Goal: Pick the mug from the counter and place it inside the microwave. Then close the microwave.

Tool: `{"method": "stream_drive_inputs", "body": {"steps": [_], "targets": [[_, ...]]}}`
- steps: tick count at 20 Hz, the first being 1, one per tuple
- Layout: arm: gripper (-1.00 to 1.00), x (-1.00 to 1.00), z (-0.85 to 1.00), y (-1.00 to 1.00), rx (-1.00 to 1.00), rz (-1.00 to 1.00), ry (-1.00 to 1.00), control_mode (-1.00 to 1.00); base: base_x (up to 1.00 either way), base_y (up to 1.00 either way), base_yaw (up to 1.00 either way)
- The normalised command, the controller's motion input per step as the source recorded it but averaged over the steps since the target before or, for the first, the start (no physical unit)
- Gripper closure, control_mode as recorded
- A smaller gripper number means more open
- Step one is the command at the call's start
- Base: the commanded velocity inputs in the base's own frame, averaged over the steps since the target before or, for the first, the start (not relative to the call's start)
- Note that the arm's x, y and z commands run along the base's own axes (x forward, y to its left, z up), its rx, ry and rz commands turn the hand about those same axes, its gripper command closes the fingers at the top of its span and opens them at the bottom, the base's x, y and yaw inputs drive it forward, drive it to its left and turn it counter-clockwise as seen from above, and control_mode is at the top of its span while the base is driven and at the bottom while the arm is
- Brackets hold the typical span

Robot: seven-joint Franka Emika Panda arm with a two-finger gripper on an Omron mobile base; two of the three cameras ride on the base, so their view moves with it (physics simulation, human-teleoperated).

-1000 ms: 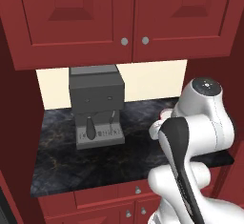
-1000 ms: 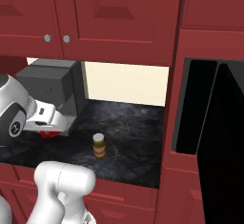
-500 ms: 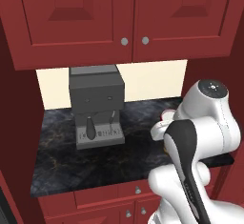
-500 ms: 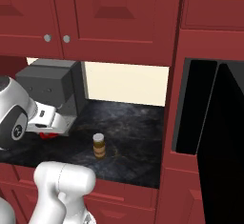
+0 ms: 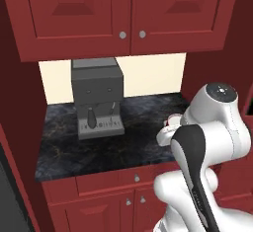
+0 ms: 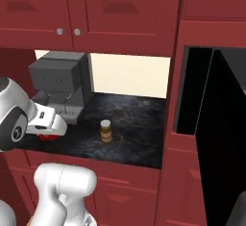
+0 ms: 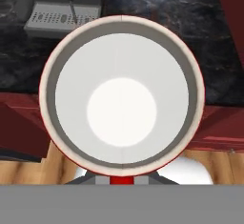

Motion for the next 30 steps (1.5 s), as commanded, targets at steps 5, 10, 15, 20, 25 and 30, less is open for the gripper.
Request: {"method": "stream_drive_inputs", "body": {"steps": [5,10,15,20,25,30], "targets": [[1.00,0.00,0.00,0.00,0.00,0.00,0.00,1.00,-0.47,0.00,-0.33],[1.00,0.00,0.00,0.00,0.00,0.00,0.00,1.00,-0.26,0.00,-0.53],[1.00,0.00,0.00,0.00,0.00,0.00,0.00,1.00,-0.25,-0.05,-0.55],[1.00,0.00,0.00,0.00,0.00,0.00,0.00,1.00,-0.45,-0.06,-0.57],[1.00,0.00,0.00,0.00,0.00,0.00,0.00,1.00,-0.17,-0.46,-0.44],[1.00,0.00,0.00,0.00,0.00,0.00,0.00,1.00,-0.41,-0.68,-0.17]]}}
